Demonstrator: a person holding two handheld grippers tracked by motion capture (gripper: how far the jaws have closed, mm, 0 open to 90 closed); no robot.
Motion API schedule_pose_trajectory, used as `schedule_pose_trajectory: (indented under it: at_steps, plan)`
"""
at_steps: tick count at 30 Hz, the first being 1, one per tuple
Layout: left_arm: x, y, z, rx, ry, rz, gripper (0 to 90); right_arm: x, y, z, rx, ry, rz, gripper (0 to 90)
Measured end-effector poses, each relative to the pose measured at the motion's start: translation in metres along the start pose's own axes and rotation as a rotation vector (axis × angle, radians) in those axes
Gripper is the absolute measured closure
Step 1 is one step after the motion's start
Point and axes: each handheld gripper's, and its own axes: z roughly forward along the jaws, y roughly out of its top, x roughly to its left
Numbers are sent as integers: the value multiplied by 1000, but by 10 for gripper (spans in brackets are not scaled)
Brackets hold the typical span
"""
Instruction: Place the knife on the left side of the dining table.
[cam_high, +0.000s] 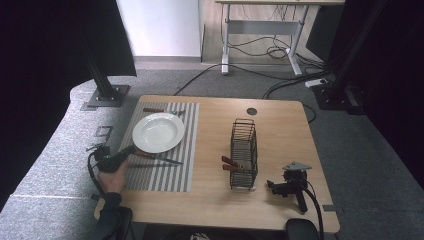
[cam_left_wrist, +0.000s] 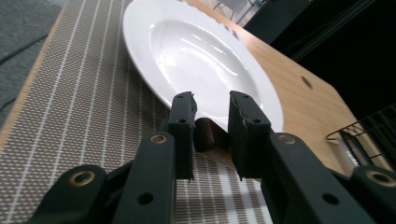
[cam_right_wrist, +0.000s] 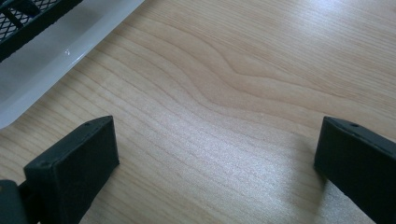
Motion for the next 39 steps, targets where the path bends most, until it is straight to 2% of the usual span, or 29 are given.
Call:
schedule_pose_trajectory:
  at_steps: [3, 11, 17, 26, 31, 39]
  plan:
    - [4, -1, 3, 5, 10, 7, 709, 0, 0, 0, 0, 0, 0, 0]
    - [22, -9, 11, 29, 15, -21, 705, 0, 0, 0, 0, 0, 0, 0]
    - [31, -11, 18, 51, 35, -28, 705, 0, 0, 0, 0, 0, 0, 0]
    - [32, -10, 24, 112, 80, 30, 698, 0, 0, 0, 0, 0, 0, 0]
    - [30, -10, 26, 149, 111, 81, 690, 0, 0, 0, 0, 0, 0, 0]
    - [31, -10, 26, 143, 111, 75, 657, 0, 0, 0, 0, 0, 0, 0]
